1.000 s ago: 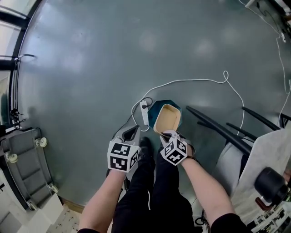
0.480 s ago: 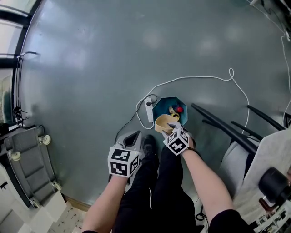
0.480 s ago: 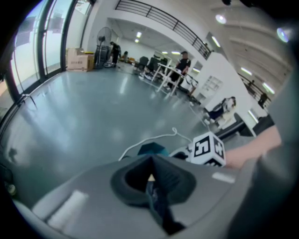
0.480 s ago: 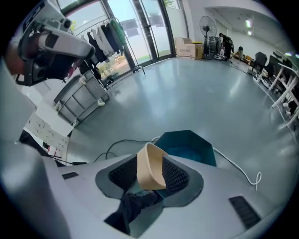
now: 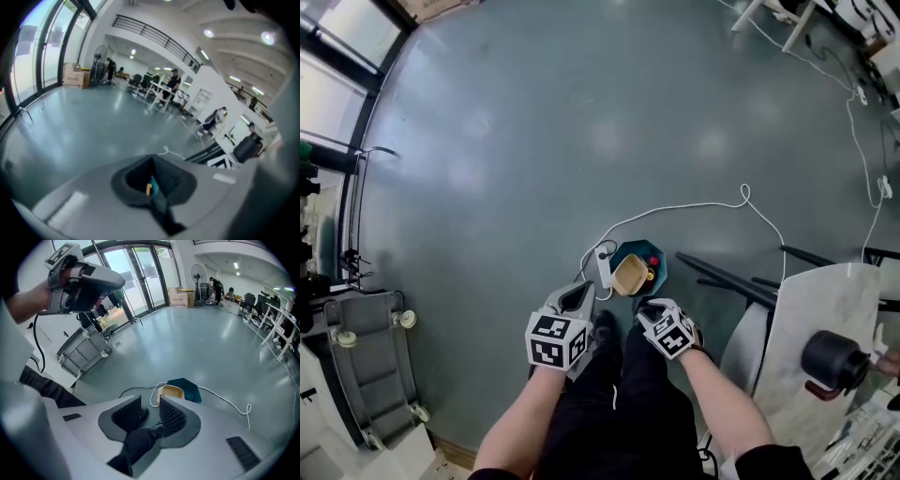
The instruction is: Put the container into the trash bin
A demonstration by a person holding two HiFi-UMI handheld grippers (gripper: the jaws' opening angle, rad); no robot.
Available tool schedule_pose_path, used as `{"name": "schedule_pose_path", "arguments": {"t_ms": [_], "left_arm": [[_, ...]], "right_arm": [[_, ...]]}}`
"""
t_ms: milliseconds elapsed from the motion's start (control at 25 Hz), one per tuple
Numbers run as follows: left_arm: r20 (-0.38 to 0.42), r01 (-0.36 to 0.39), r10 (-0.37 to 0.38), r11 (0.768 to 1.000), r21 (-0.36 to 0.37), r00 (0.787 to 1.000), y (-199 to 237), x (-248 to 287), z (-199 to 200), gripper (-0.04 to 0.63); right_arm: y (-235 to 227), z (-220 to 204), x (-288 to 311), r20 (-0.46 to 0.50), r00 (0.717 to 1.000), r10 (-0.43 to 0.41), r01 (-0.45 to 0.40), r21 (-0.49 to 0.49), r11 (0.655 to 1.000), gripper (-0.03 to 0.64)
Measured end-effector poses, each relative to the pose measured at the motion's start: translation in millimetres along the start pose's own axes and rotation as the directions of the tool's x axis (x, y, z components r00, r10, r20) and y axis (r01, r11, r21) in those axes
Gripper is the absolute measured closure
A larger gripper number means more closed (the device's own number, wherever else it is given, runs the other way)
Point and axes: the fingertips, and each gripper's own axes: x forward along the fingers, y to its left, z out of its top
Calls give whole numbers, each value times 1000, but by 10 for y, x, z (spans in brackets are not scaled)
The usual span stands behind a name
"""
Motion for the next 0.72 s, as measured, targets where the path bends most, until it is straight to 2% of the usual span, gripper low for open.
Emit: {"name": "schedule_pose_path", "arguments": {"t_ms": [240, 400, 600, 720], "left_arm": [[52, 27, -27, 1000, 0, 998, -87, -450, 359, 586], [65, 46, -47, 999, 25, 997, -128, -606, 421, 586], [68, 46, -50, 997, 62, 996, -85, -726, 472, 586], [98, 42, -49, 997, 69, 994, -99, -801, 626, 586]], "right_arm": [[301, 395, -819, 122, 992, -16, 4, 92, 996, 518], [423, 516, -1347, 201, 978, -58, 24, 164, 986, 531], [422, 576, -1869, 255, 957, -137, 86, 203, 975, 546], [308, 691, -2170, 306, 931, -199, 134, 222, 966, 555]]}}
